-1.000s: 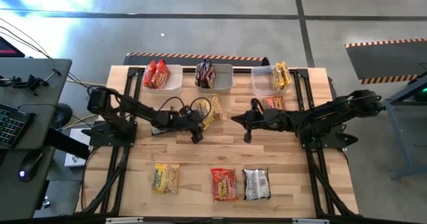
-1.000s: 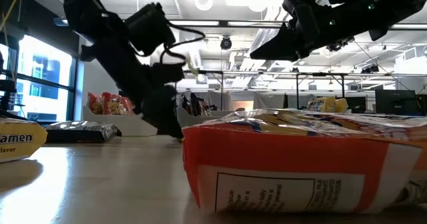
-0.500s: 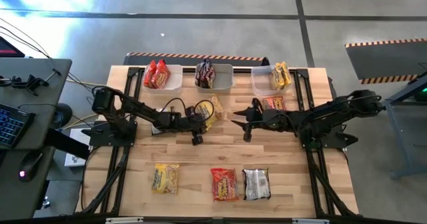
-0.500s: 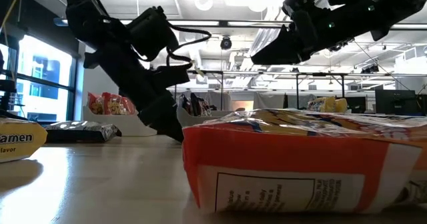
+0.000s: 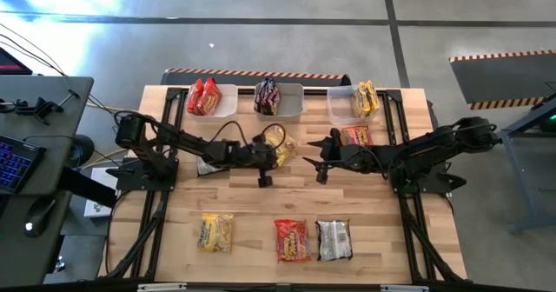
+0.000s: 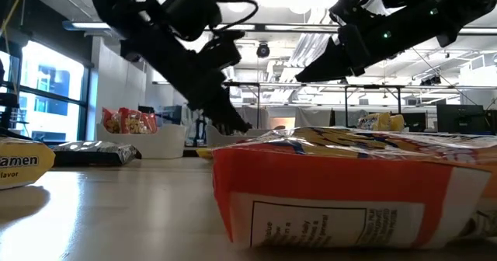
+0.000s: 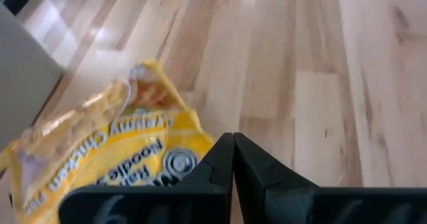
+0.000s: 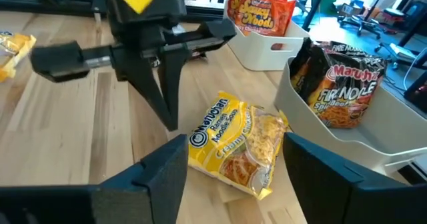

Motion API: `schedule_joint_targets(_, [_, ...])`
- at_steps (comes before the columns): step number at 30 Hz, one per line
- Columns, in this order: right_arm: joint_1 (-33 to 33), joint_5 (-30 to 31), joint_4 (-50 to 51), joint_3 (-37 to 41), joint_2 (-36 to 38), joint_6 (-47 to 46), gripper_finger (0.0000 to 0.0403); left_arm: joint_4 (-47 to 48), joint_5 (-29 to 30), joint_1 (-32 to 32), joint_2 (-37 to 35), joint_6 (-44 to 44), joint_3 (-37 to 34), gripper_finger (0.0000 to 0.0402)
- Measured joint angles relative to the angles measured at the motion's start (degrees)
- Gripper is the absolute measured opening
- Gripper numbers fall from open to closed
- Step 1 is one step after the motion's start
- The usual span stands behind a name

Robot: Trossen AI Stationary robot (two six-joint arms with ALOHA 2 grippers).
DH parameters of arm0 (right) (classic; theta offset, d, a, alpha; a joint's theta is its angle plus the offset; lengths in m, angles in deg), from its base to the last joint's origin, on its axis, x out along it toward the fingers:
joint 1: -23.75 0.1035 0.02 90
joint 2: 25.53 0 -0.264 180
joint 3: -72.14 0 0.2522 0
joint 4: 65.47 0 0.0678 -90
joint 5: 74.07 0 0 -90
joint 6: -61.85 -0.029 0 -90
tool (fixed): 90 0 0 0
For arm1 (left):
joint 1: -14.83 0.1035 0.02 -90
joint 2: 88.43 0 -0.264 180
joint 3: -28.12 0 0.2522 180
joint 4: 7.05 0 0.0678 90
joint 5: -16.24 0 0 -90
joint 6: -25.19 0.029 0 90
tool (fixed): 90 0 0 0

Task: Sort Maruchan noodles
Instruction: Put the yellow noodle pack into the transparent bin

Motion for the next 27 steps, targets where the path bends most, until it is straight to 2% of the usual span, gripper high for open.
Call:
schedule_joint_targets(4, [-0.1, -0.9, 0.8, 0.0, 0.0, 0.5, 0.0229, 0.3, 1.3, -0.4, 0.0, 0.0, 1.7, 0.0])
schedule_joint_targets(8, [-0.1, -0.8, 1.8, 0.0, 0.0, 0.5, 0.0229, 4.8, 4.7, -1.4, 0.0, 0.2, 3.5, 0.0011])
schedule_joint_targets(14, [-0.1, -0.8, 1.8, 0.0, 0.0, 0.2, 0.0229, 8.2, 7.2, -3.8, 1.0, 5.8, 4.1, 0.0072])
schedule_joint_targets(21, [-0.1, -0.8, 2.2, 0.0, 0.0, -1.2, 0.0229, 5.5, 8.2, -4.3, 5.7, 11.7, 4.1, 0.0152])
schedule_joint_targets(27, [-0.1, -0.9, 2.2, 0.0, 0.0, -1.1, 0.0229, 3.9, 15.1, -4.0, 9.2, 13.5, 5.2, 0.0185])
